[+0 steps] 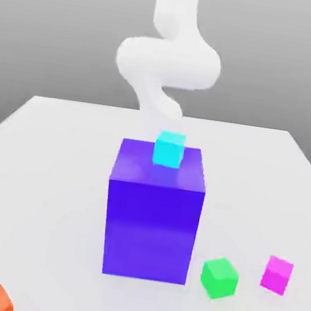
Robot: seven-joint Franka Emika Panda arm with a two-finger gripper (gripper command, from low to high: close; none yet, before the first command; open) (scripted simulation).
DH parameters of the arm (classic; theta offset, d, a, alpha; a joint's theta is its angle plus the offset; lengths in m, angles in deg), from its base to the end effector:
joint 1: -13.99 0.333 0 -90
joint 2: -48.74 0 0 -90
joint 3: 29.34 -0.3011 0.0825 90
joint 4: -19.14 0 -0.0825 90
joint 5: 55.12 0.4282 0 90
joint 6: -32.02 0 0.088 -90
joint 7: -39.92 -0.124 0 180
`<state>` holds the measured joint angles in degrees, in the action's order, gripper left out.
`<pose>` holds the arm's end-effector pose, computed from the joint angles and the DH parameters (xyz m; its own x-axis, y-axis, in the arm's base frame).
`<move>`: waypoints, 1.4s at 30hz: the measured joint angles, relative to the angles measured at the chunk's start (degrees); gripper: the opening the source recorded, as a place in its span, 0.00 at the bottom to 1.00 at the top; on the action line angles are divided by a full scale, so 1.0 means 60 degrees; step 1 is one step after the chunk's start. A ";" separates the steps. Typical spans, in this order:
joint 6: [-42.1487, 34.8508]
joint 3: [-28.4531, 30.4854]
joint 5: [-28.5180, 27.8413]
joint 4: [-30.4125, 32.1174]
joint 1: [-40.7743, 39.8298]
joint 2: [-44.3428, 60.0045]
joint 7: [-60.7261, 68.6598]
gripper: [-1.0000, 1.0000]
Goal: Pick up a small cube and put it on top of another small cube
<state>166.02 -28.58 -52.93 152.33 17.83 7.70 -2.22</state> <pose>0.4432 0.0236 0.6470 0.5901 -0.6616 0.4627 -0.4591 -0.7464 -0.4819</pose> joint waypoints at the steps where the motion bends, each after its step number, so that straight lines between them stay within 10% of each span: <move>1: 0.0158 0.0045 0.0153 0.0101 0.0274 0.0346 0.0262 0.50; 17: 0.2497 -0.0746 0.1650 0.1581 0.3249 0.5446 0.3579 0.50; 32: 0.5465 -0.0644 -0.1172 0.2295 0.5214 1.0142 0.3014 0.50; 33: 0.5677 -0.0595 -0.1212 0.2246 0.5255 1.0411 0.2976 0.00; 42: 0.5281 -0.0636 -0.1148 0.2345 0.5239 0.9906 0.3028 0.00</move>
<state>197.71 -32.40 -59.82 166.40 49.27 67.14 15.95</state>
